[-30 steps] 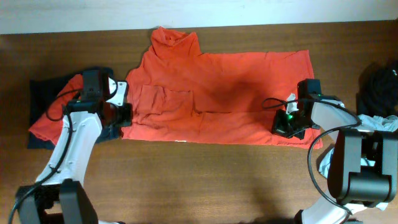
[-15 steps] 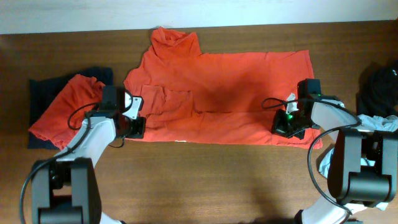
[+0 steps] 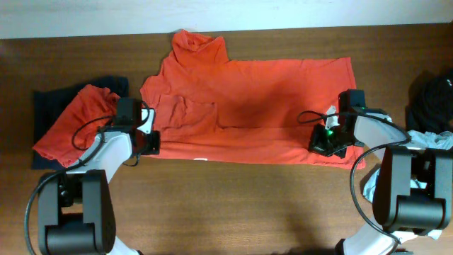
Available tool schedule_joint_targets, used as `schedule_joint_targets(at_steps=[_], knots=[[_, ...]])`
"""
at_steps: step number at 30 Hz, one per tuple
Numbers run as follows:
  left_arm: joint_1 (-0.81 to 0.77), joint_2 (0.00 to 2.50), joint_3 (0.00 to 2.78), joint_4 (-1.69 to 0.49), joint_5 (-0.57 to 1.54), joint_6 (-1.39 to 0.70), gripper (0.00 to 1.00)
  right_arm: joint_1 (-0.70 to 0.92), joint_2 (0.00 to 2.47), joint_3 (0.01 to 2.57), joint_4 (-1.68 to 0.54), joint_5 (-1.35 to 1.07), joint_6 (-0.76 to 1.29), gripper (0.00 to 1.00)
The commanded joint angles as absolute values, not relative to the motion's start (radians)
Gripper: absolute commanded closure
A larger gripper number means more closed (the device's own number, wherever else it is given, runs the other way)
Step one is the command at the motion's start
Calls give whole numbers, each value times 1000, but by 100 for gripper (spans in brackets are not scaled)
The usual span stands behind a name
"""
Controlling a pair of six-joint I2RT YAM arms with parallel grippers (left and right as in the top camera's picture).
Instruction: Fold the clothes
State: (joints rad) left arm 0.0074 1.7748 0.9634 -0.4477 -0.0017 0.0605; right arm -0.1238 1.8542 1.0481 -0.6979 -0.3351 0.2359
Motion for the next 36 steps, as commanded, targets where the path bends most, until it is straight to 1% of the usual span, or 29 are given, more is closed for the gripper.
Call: schedule_joint_targets(at_steps=[1,3,9,12,15,17,19,23,25,26,29,32,33,35,36], knots=[[59,1795,972,-472,-98,35,96,-118,1946,1007,-676,-246,241,96],[70,1782,984,-488,-99,24,94,-118,1946,1007,-677,-246,241,96],[88,1722,1006,-495,-91,22,92,-118,1946,1007,-680,-246,241,96],[88,1684,1014,-501,-51,22,91,-118,1946,1007,-680,-246,241,96],[88,1633,1020,-502,-21,22,83,-118,1946,1007,-682,-246,241,96],[88,1598,1023,-503,-1,22,75,-118,1946,1007,-684,-247,241,96],[88,1563,1023,-506,36,22,70,-118,1946,1007,-684,-247,239,96],[87,1519,1023,-521,129,23,64,-118,1905,1009,-682,-262,160,96],[82,1516,1023,-528,163,33,60,-118,1848,1009,-676,-262,145,95],[77,1517,1023,-529,170,51,57,-118,1818,1010,-675,-262,146,92],[54,1524,1022,-531,169,77,52,-118,1717,1010,-671,-262,146,88],[23,1543,1021,-544,168,85,52,-118,1621,1010,-704,-262,173,82],[16,1552,1018,-545,163,92,53,-118,1609,1010,-721,-260,174,79],[4,1578,1012,-543,146,103,67,-120,1603,1010,-759,-250,207,75],[0,1597,1012,-540,141,103,71,-120,1606,1010,-773,-250,217,74]])
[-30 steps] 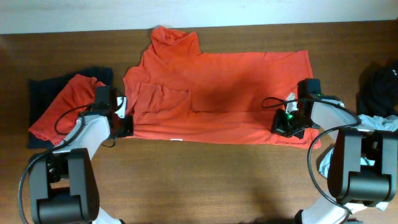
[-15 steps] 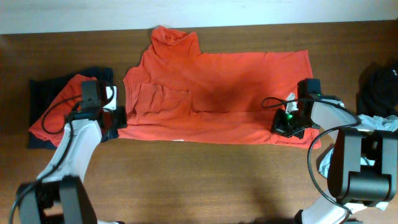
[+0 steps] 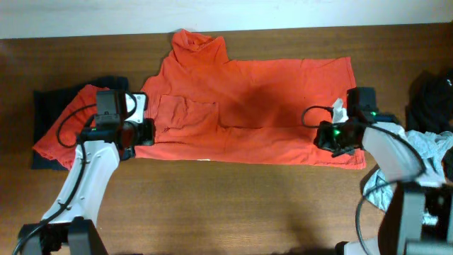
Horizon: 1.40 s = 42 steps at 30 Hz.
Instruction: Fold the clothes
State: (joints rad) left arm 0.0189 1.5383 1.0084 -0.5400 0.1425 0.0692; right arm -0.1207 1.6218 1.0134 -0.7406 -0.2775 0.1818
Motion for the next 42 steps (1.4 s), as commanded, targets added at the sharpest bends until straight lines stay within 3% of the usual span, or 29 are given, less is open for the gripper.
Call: schedule_joint_targets(at_steps=[1,6,11,18,28,42], knots=[[-3,1619,1012,-533,142,102,73,-120,1612,1009,-783,-250,219,75],[-9,1738,1012,-485,142,102,75,-120,1640,1007,-788,-227,260,87],[-9,1826,1012,-467,142,102,91,-120,1689,1003,-739,-209,271,95],[-9,1844,1012,-526,142,32,99,-118,1816,1003,-719,-210,271,96],[-9,1844,1012,-678,135,-113,99,-119,1854,940,-769,-210,298,96],[-9,1844,1012,-832,76,-112,99,-119,1824,934,-1039,-208,331,96]])
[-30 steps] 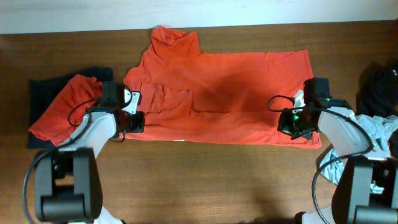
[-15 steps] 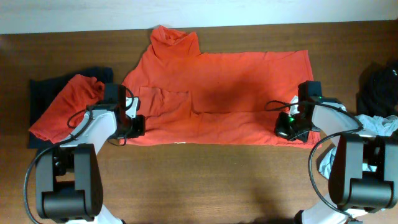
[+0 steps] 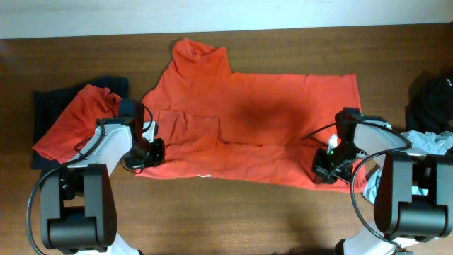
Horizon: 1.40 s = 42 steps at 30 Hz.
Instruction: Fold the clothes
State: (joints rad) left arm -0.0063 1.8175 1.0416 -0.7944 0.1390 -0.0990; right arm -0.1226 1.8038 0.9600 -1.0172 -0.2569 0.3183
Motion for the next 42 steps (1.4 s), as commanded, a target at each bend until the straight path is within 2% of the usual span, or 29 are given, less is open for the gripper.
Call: schedule_joint_targets(at_steps=[1,10,27,29,32,37,39,42], knots=[[-9,1844,1012,-841,72,-112,99,-119,1819,934,-1047,-202,331,96],[-10,1844,1012,-904,56,-108,99,-119,1739,934,-1085,47,455,96],[-10,1803,1028,-946,56,-104,99,-119,1678,1004,-1017,26,370,96],[-10,1763,1096,-963,64,-104,85,-119,1660,1044,-1017,-7,337,96],[-10,1712,1199,-1009,68,-104,75,-119,1643,1093,-1018,-83,271,96],[-10,1647,1373,-1028,147,-104,47,-119,1629,1181,-1031,-223,179,95],[-10,1643,1430,-998,175,-104,43,-119,1629,1216,-1039,-258,167,94],[-10,1643,1459,-885,220,-39,43,-119,1629,1254,-1035,-262,168,81]])
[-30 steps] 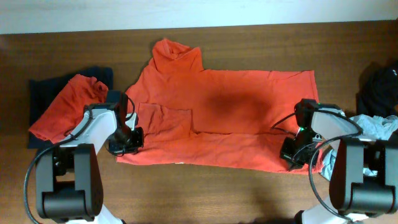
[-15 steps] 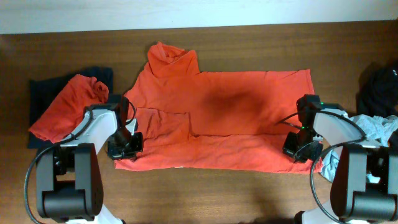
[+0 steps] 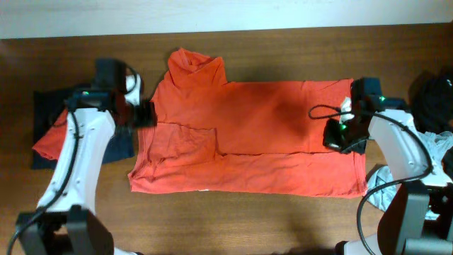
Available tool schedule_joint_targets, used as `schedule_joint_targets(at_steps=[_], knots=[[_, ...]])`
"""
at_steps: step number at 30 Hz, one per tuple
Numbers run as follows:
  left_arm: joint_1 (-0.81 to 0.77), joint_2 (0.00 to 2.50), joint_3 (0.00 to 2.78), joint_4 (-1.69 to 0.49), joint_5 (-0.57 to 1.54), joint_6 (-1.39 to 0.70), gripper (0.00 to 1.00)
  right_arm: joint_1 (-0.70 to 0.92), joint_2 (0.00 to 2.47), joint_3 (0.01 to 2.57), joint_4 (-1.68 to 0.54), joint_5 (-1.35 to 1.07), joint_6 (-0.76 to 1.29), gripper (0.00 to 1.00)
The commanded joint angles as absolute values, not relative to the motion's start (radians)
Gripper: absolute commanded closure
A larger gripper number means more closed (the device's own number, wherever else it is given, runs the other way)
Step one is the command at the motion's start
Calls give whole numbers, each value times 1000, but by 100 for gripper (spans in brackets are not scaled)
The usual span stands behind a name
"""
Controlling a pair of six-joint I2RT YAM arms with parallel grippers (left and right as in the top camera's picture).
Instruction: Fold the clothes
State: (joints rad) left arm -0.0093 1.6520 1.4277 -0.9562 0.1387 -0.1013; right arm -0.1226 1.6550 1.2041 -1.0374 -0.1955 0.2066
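An orange shirt (image 3: 255,134) lies spread across the middle of the brown table (image 3: 233,227), collar toward the far left, with a crease running across its lower part. My left gripper (image 3: 145,113) is at the shirt's left edge, below the collar. My right gripper (image 3: 341,138) is over the shirt's right edge. In this overhead view the fingers of both are hidden under the wrists, so whether they pinch the cloth does not show.
At the far left lies a dark navy cloth (image 3: 42,106) with another orange garment (image 3: 51,142) on it. A black cloth (image 3: 433,95) and a pale grey-white one (image 3: 425,152) sit at the right edge.
Both grippers have moved from the shirt's near corners to its sides, farther from me. The shirt now lies a little nearer and flatter, its lower edge reaching closer to the front.
Both grippers were at the shirt's near corners. They then stood slightly farther out to the sides, then back at the near corners with the shirt rumpled. Now they are at the mid sides and the shirt is spread wider.
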Motion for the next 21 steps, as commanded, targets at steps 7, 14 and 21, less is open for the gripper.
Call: schedule_joint_targets(at_steps=[7,14,21], knots=[[-10,1713,1459,-580,292,-2,43,-119,1629,1302,-917,-263,168,52],[-13,1876,1459,-318,375,-3,44,-119,1633,1302,-734,-286,173,43],[-67,2061,1460,-94,404,-30,46,-119,1675,1302,-656,-285,218,43]])
